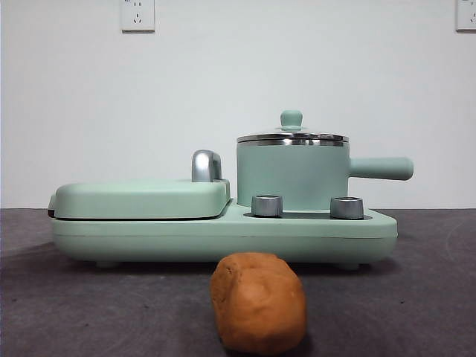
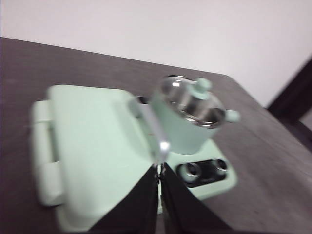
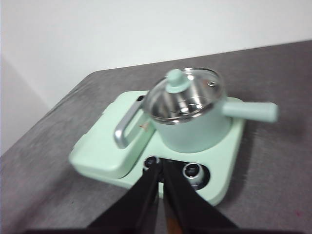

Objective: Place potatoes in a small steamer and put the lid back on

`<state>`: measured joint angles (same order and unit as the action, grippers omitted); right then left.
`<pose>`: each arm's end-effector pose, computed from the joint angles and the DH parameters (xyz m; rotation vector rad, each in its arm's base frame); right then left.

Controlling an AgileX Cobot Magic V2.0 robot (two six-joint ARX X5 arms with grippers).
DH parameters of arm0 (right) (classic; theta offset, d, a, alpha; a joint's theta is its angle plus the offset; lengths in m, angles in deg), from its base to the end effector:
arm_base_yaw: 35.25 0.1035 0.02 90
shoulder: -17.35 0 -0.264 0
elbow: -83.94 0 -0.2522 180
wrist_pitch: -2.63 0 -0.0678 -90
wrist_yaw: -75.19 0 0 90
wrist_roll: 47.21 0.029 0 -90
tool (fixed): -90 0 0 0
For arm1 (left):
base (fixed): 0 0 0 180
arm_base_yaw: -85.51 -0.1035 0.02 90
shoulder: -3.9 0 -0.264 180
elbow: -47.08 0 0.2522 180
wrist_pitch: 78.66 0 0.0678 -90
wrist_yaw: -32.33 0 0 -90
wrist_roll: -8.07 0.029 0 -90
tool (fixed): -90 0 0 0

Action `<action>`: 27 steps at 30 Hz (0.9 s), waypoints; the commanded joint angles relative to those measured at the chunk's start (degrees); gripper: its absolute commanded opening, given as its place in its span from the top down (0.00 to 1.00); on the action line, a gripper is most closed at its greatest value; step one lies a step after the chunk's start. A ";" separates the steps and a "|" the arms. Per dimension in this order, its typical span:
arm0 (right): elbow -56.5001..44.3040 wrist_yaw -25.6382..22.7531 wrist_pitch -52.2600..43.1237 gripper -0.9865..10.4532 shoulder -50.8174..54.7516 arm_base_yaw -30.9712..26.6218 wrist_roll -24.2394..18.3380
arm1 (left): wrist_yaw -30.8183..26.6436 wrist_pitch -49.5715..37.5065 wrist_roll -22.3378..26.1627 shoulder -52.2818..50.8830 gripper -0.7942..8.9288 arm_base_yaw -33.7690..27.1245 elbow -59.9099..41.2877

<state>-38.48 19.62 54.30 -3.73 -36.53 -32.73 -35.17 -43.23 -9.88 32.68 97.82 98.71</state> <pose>0.0653 0.0149 0.3245 0.3266 0.3274 0.5407 0.1084 -0.0350 0.3079 -0.3221 0.3152 -0.5656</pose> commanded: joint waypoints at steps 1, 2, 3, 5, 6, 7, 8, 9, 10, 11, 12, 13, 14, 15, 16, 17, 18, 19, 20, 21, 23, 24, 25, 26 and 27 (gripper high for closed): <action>1.77 1.84 -0.11 0.90 -1.20 0.02 -3.93 | 2.47 -0.20 0.81 2.64 0.91 0.59 2.82; 2.01 2.40 -0.11 0.90 -1.60 0.02 -4.37 | 3.06 -0.26 0.83 3.41 0.91 0.72 3.32; 2.05 3.02 -0.15 0.90 -1.81 0.02 -4.81 | 3.52 -0.24 0.83 4.31 0.91 0.87 3.89; 2.05 3.32 -0.09 0.90 -2.16 0.02 -4.90 | 3.74 -0.26 0.83 5.44 0.91 1.16 4.33; 2.05 3.41 -0.02 0.90 -2.27 0.02 -4.92 | 3.76 -0.26 0.81 5.99 0.91 1.33 4.42; 2.05 3.76 -0.04 0.90 -2.40 0.02 -4.92 | 3.91 -0.26 0.83 6.38 0.91 1.49 4.46; 2.05 4.31 -0.04 0.90 -2.40 0.02 -4.92 | 4.26 -0.33 0.94 6.86 0.91 1.68 4.48; 2.05 4.81 -0.07 0.90 -2.40 0.02 -4.92 | 4.81 -0.55 1.03 7.32 0.88 1.92 4.52; 2.05 4.79 -0.11 0.90 -2.40 0.02 -4.92 | 5.11 -0.72 1.05 7.78 0.87 2.12 4.59; 2.05 4.74 -0.11 0.90 -2.40 0.02 -4.92 | 5.27 -0.72 1.22 8.37 0.84 2.40 4.76; 2.05 4.72 -0.11 0.89 -2.40 0.02 -4.92 | 5.53 -0.74 1.55 9.07 0.81 2.73 4.98; 2.05 4.72 -0.13 0.86 -2.40 0.02 -4.90 | 5.68 -0.74 2.03 9.66 0.78 3.02 5.25; 2.05 4.72 -0.11 0.80 -2.40 0.02 -4.90 | 5.73 -0.70 2.43 10.51 0.74 3.45 5.66; 2.05 4.74 -0.11 0.74 -2.43 0.02 -4.87 | 5.70 -0.70 2.71 11.39 0.71 3.87 6.16; 2.05 4.74 -0.11 0.69 -2.43 0.02 -4.85 | 5.70 -0.68 3.06 12.26 0.68 4.24 6.78; 2.05 4.72 -0.09 0.63 -2.43 0.02 -4.81 | 5.70 -0.68 3.52 13.33 0.65 4.66 7.52; 2.05 4.72 -0.09 0.58 -2.43 0.02 -4.76 | 5.70 -0.68 3.82 14.51 0.61 5.14 8.41; 2.05 4.74 -0.09 0.55 -2.43 0.02 -4.61 | 5.70 -0.68 4.04 15.80 0.57 5.55 9.35; 2.05 4.74 -0.04 0.54 -2.43 0.02 -4.59 | 5.70 -0.66 4.22 17.00 0.54 5.90 10.23; 2.05 4.74 0.02 0.53 -2.43 0.02 -4.61 | 5.70 -0.57 4.52 18.49 0.51 6.36 11.39; 2.05 4.76 0.17 0.54 -2.43 0.02 -4.61 | 5.70 -0.57 5.44 21.35 0.48 7.37 13.57; 2.05 4.76 0.24 0.53 -2.43 0.02 -4.61 | 5.70 -0.59 5.81 22.77 0.46 7.85 14.62; 2.05 4.76 0.28 0.53 -2.43 0.02 -4.61 | 5.70 -0.57 6.12 24.41 0.46 8.46 15.96; 2.05 4.76 0.28 0.53 -2.43 0.02 -4.61 | 5.70 -0.59 6.62 26.16 0.46 9.07 17.35; 2.05 4.76 0.28 0.53 -2.43 0.02 -4.61 | 5.70 -0.59 7.15 27.78 0.46 9.64 18.67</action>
<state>-37.28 24.21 54.89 -5.90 -36.53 -36.92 -29.81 -43.30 -4.55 59.21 107.00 115.60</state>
